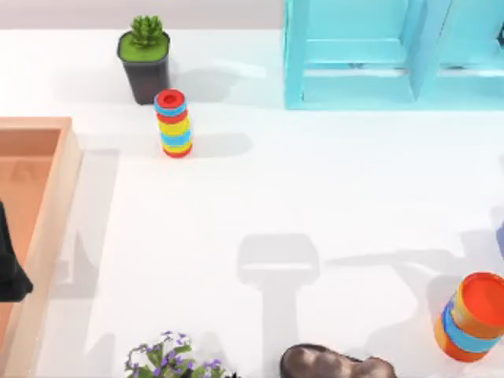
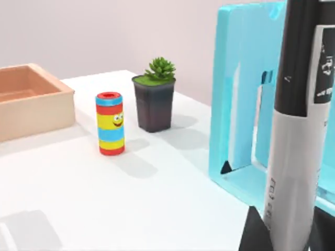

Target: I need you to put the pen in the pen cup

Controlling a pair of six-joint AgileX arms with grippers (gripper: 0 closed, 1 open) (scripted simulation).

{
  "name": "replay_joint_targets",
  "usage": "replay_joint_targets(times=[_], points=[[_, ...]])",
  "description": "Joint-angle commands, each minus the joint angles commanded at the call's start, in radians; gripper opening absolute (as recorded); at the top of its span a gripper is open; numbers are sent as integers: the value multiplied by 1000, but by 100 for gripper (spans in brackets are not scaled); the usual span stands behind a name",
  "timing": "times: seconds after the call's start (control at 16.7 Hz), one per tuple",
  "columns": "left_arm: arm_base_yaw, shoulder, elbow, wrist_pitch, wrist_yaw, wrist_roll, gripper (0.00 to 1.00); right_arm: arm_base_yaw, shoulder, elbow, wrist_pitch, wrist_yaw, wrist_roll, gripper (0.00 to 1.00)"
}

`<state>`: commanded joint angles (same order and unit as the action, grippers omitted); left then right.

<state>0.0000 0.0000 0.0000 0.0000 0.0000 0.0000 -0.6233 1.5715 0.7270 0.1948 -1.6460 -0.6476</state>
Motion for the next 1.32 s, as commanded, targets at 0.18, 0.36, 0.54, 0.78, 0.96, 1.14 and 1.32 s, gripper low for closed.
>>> replay_joint_targets(times=[0.18, 0.36, 0.54, 0.78, 0.96, 1.14, 1.32], points=[[0, 0, 0, 0, 0, 0, 100, 0, 0, 0, 0, 0, 0, 0], [0, 0, 0, 0, 0, 0, 100, 0, 0, 0, 0, 0, 0, 23], [0, 0, 0, 0, 0, 0, 100, 0, 0, 0, 0, 0, 0, 45], [0, 0, 0, 0, 0, 0, 100, 0, 0, 0, 0, 0, 0, 75], [0, 0, 0, 0, 0, 0, 100, 0, 0, 0, 0, 0, 0, 98], [0, 0, 0, 0, 0, 0, 100, 0, 0, 0, 0, 0, 0, 100], [0, 0, 0, 0, 0, 0, 100, 0, 0, 0, 0, 0, 0, 100]])
